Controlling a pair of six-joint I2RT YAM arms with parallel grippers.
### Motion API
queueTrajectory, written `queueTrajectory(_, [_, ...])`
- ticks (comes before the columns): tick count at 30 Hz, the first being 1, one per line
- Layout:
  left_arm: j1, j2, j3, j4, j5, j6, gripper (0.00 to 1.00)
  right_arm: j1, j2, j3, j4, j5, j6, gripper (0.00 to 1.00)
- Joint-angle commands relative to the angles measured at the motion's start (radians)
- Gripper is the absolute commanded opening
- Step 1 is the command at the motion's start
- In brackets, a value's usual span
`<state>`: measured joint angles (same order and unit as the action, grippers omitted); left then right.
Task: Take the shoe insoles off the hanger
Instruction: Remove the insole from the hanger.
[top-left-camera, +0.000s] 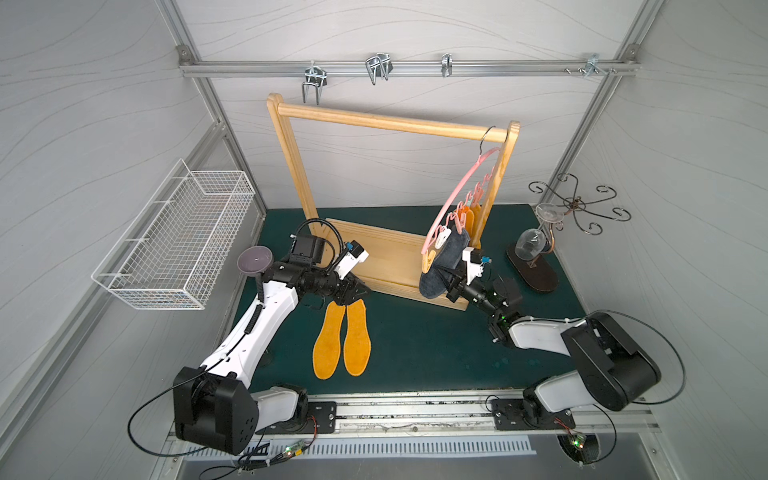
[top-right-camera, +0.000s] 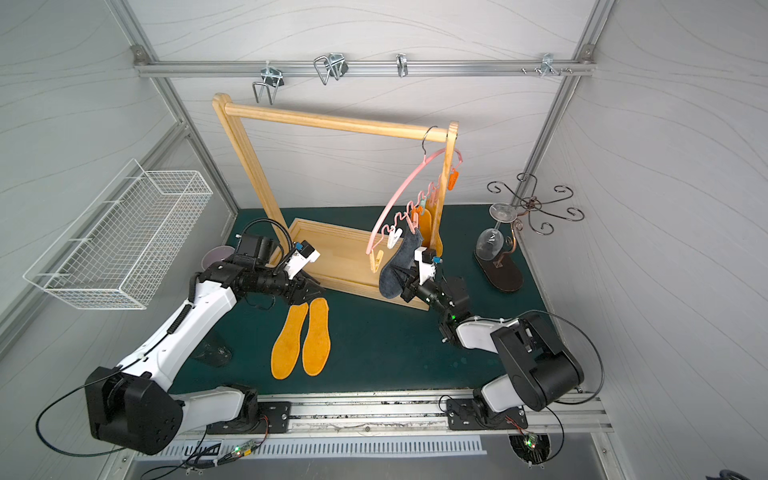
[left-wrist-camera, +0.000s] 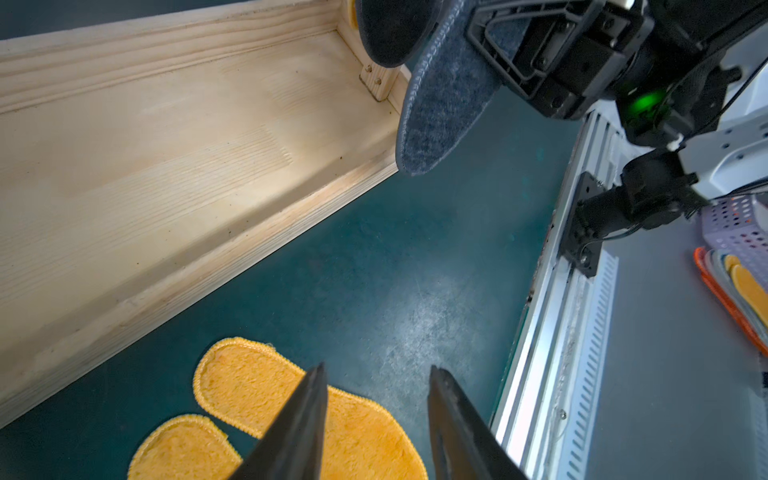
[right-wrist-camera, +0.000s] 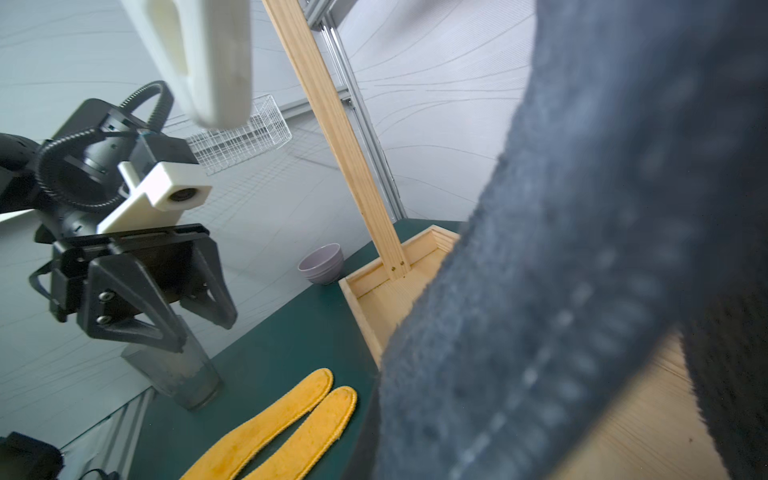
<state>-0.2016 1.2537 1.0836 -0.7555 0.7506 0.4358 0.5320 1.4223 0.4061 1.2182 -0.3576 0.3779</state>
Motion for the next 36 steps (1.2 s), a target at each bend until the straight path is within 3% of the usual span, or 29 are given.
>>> queueTrajectory(1, [-0.006,0.009,0.07,0.005,0.074,-0.001,0.52,0.025,-0.065,0.009,-0.02,-0.005,0.024,0.0])
queueTrajectory(12, [-0.054,0.03,0.097,0.039,0.228,-0.071,0.54,0.164,-0.205,0.078,-0.253,0.032,-0.055,0.0])
queueTrajectory(25, [-0.106,0.015,0.003,0.107,0.324,-0.089,0.55,0.247,-0.158,0.12,-0.221,0.047,-0.039,0.01])
queueTrajectory(36, [-0.173,0.039,-0.025,0.117,0.342,-0.061,0.56,0.266,-0.091,0.124,-0.105,0.042,0.035,0.0])
